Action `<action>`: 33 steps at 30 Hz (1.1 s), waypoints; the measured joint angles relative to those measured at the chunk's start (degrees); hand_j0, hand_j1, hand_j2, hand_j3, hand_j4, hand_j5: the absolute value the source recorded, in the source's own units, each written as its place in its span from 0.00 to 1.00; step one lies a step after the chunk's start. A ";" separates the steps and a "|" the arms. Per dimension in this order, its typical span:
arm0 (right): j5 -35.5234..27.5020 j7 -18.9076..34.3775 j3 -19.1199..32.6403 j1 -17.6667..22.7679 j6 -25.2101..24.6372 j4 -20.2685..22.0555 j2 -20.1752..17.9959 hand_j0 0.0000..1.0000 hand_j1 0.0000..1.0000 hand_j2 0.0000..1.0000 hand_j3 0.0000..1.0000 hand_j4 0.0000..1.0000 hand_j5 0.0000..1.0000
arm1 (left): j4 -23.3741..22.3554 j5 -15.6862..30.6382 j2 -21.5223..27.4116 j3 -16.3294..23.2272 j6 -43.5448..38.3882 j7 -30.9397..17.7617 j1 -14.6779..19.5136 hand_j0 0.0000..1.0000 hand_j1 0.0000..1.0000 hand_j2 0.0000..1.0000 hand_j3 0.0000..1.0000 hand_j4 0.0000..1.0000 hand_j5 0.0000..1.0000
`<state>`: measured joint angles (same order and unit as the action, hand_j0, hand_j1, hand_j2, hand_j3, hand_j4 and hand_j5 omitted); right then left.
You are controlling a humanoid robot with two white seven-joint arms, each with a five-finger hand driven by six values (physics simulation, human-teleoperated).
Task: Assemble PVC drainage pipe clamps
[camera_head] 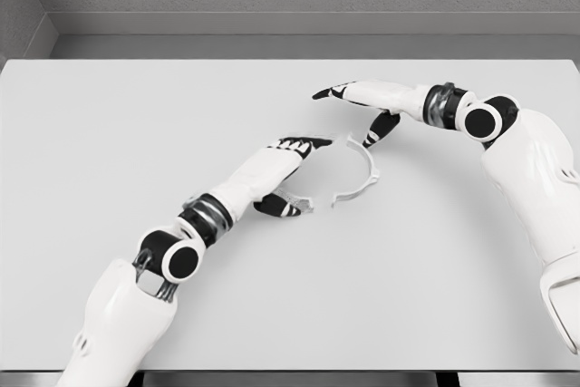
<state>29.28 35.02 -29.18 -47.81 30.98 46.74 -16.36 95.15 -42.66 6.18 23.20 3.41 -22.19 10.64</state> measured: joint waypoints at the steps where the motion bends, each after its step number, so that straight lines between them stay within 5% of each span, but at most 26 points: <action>1: -0.02 0.00 0.00 0.09 0.00 0.02 0.00 1.00 1.00 1.00 1.00 1.00 1.00 | 0.87 0.25 0.59 -0.56 -0.02 0.00 -0.18 1.00 1.00 1.00 1.00 1.00 1.00; 7: -0.12 0.00 -0.05 0.26 0.03 0.64 0.02 1.00 1.00 1.00 1.00 1.00 1.00 | 3.67 6.24 7.10 -4.40 0.06 0.01 -0.18 1.00 1.00 1.00 1.00 1.00 1.00; 14: -0.65 -0.04 -0.49 0.17 -0.17 0.96 0.06 1.00 1.00 1.00 1.00 1.00 1.00 | 3.21 7.42 9.43 -10.35 0.30 0.01 0.61 1.00 1.00 1.00 1.00 1.00 1.00; 19: -0.68 -0.16 -0.73 0.18 -0.20 0.98 0.59 1.00 1.00 1.00 1.00 1.00 1.00 | -2.93 7.52 7.91 -12.95 0.48 0.02 5.18 1.00 1.00 1.00 1.00 1.00 1.00; 33: 0.44 0.00 -0.40 -1.41 0.17 0.70 -1.37 1.00 1.00 1.00 1.00 1.00 1.00 | -11.11 7.28 3.39 -12.59 0.76 0.01 7.38 1.00 1.00 1.00 1.00 1.00 1.00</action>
<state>29.72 35.02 -29.58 -49.22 31.15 47.44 -17.73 84.04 -35.38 9.57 10.61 4.16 -22.18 18.02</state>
